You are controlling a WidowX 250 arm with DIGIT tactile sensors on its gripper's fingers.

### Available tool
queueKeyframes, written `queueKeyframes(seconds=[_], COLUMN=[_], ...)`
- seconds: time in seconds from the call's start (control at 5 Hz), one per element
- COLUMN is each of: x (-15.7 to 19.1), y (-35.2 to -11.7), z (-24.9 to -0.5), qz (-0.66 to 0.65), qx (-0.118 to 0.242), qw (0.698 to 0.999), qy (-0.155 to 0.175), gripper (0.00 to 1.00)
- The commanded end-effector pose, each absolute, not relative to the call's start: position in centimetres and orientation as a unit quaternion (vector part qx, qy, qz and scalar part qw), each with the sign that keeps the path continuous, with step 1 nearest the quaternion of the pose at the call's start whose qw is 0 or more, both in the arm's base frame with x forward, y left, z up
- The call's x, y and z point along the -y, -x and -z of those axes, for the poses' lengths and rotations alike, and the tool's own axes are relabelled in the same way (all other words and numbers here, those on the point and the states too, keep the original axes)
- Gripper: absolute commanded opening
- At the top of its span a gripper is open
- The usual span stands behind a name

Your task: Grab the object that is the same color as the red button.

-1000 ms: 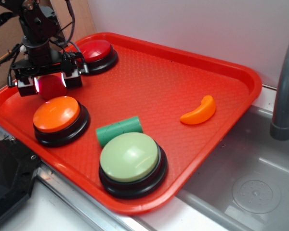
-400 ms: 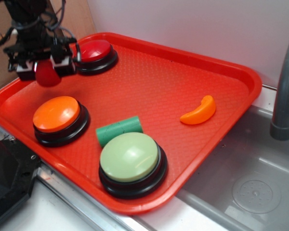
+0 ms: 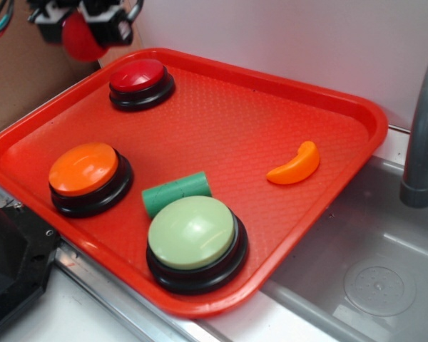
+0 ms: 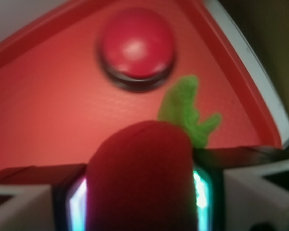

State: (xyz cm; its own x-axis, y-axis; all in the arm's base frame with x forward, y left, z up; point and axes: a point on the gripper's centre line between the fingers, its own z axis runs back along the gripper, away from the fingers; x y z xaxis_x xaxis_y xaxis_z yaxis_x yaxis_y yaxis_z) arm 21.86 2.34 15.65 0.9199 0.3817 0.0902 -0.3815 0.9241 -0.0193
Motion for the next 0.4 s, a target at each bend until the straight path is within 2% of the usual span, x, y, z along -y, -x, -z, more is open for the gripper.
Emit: queueKeyframes(seconds=[0.0,0.2], x=[2.6,2.1], y=[-23.3,-23.6], z=[-22.1,-20.6], qz=[-0.039,-0.062], qx=[0.072,0.059], qw=[0.996,0.996], qy=[0.046,0.035], gripper=[0.00,0.00])
